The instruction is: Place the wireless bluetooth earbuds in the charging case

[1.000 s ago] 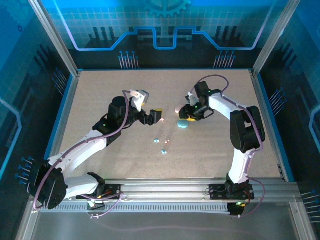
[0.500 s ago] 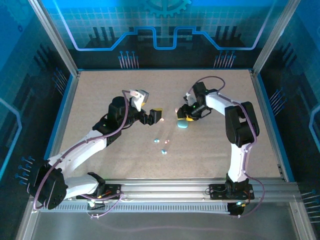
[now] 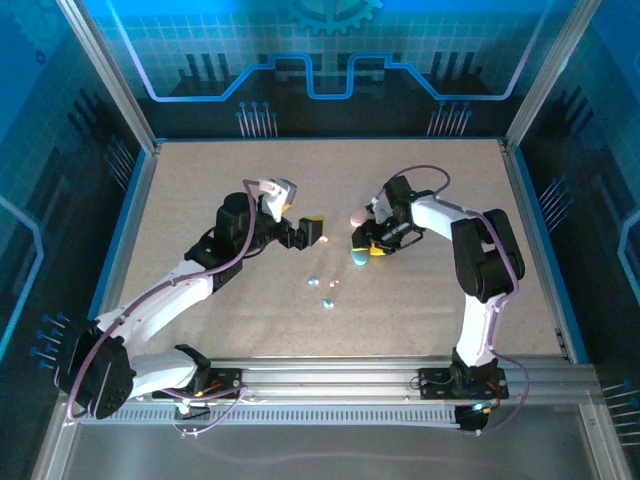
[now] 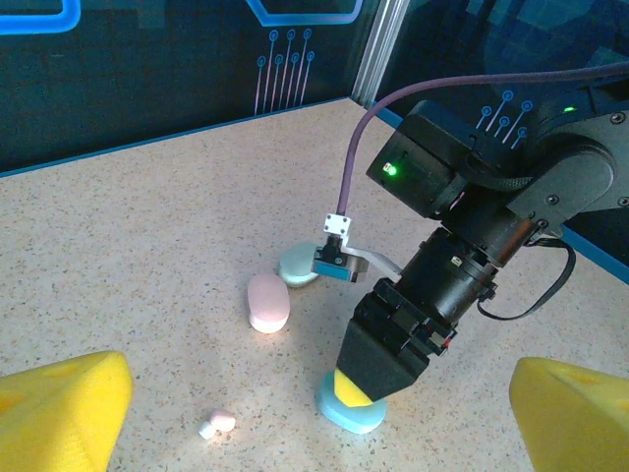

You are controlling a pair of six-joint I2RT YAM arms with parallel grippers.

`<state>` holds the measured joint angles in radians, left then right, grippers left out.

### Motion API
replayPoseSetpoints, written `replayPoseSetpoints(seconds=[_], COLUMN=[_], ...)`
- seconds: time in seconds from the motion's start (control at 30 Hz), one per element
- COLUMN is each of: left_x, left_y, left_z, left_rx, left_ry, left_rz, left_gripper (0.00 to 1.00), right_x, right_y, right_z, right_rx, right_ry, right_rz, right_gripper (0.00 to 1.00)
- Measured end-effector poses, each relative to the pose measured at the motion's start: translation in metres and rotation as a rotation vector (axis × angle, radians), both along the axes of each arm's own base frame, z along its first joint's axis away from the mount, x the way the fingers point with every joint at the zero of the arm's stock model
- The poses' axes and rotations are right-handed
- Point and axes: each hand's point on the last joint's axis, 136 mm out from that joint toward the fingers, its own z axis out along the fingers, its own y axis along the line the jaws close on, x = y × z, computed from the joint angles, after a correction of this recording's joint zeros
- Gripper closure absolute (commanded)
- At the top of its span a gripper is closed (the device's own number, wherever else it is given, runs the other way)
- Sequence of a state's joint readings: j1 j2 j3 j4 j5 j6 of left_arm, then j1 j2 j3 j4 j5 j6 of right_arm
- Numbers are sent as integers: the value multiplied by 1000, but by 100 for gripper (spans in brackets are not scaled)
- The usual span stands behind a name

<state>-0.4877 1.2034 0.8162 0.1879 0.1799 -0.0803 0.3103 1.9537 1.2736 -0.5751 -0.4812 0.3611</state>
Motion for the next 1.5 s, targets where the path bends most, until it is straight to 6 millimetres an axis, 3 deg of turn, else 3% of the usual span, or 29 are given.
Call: replayPoseSetpoints(seconds=[0.23, 0.5, 0.67, 0.83, 0.93, 1.07, 1.13, 1.23, 1.37, 1.5], left_x=[0, 0, 0, 1, 7, 19, 26, 30, 31, 24], left_y=[0, 0, 0, 2, 9, 31, 45, 50, 26, -5], left_z=[0, 0, 0, 0, -1, -2, 0, 5, 27, 46], left_rx=[0, 0, 0, -6, -29, -106, -167, -234, -310, -346], left_ry=[0, 0, 0, 7, 34, 104, 142, 189, 248, 273], left_rz=[0, 1, 1, 11, 56, 138, 174, 160, 30, -104], left_gripper=[1, 1, 1, 1, 1, 1, 1, 8, 16, 18], right_x=[-10, -9, -9, -7, -8, -9, -9, -14, -28, -40], right_y=[4, -1, -1, -2, -3, -3, 1, 6, 15, 19], right_z=[-14, -19, -19, -18, -11, 23, 55, 112, 187, 224], right_rx=[-231, -419, -468, -494, -490, -443, -387, -283, -161, -128], right_ry=[-100, -204, -238, -267, -300, -409, -525, -739, -1058, -1259], right_rz=[99, 167, 197, 213, 211, 199, 202, 223, 290, 354], right_gripper=[36, 41, 46, 60, 63, 65, 65, 66, 67, 67])
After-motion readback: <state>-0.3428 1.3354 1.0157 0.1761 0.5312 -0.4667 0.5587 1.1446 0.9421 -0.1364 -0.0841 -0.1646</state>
